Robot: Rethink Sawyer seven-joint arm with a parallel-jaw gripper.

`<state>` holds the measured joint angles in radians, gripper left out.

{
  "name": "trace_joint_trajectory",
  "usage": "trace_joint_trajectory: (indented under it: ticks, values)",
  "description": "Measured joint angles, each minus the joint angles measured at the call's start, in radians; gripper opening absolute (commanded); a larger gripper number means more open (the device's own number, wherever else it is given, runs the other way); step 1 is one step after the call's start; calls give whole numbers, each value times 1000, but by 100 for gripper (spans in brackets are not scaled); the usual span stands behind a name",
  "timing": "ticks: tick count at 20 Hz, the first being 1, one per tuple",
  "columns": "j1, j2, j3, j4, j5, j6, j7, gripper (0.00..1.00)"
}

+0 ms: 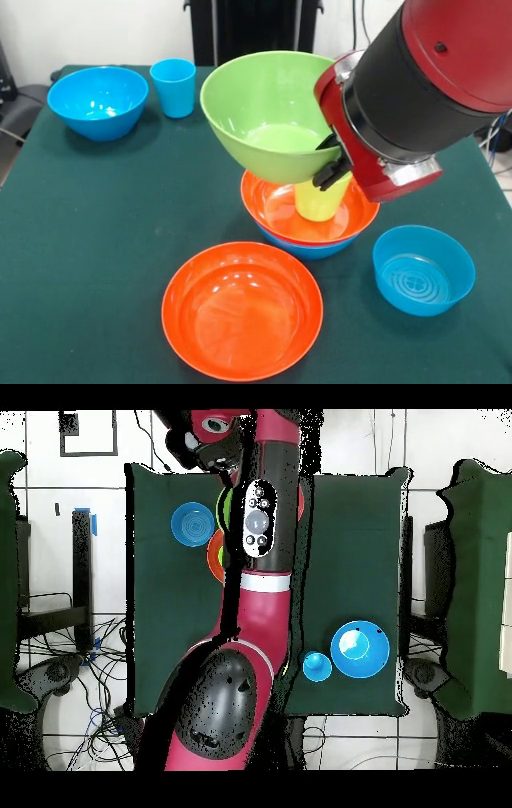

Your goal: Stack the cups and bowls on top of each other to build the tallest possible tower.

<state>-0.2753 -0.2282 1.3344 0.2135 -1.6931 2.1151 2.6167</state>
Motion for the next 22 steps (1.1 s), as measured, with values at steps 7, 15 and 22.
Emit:
trace_joint_trajectory:
  ticks: [7,15,22]
  values:
    - [24,1,-48,0,40,0,50,0]
    - [56,3,-128,2,134,0,145,0]
    - [79,7,-221,6,227,0,235,0]
